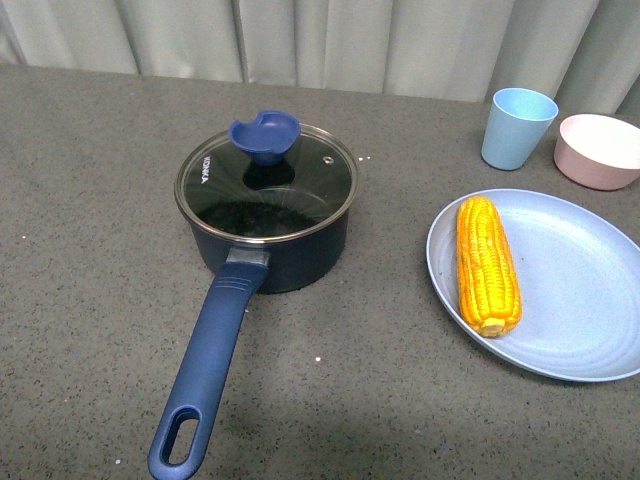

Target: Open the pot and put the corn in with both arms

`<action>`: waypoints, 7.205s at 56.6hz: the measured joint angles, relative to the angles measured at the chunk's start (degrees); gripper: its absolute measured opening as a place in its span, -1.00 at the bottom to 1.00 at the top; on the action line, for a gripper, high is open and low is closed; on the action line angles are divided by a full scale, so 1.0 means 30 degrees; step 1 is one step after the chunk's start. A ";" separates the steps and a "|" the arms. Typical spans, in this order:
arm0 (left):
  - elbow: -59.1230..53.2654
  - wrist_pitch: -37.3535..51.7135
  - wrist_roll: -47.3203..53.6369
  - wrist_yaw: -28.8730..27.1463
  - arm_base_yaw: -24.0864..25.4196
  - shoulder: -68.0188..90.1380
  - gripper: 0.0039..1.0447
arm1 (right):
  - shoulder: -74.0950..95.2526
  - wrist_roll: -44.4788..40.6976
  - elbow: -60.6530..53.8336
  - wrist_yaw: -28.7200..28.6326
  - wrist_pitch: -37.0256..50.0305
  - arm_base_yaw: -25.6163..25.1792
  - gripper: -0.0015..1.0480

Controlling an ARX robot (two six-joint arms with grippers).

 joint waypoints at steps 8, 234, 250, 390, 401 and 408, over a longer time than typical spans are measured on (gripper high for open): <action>0.0000 0.0000 0.0000 0.0000 0.0000 0.0000 0.88 | 0.0000 0.0000 0.0000 0.0000 0.0000 0.0000 0.82; 1.5577 1.9839 -0.1530 0.0765 0.1071 4.3772 0.16 | -0.0022 0.0000 0.0000 -0.0015 0.0000 -0.0022 0.82; 1.5504 1.9897 -0.1982 0.0474 0.0641 4.3969 0.16 | -0.0022 -0.0007 0.0000 -0.0015 0.0000 -0.0022 0.82; -0.0007 0.4102 -0.0058 0.0044 0.0022 0.3978 -0.93 | -0.0022 -0.0007 0.0000 -0.0015 0.0000 -0.0036 0.82; 0.0000 0.1960 -0.0058 0.0044 0.0022 0.2200 -0.93 | -0.0022 -0.0007 0.0000 -0.0015 0.0000 -0.0036 0.82; 0.0000 0.0102 -0.0051 0.0051 0.0022 0.0124 -0.93 | -0.0022 -0.0007 0.0000 -0.0015 0.0000 -0.0036 0.82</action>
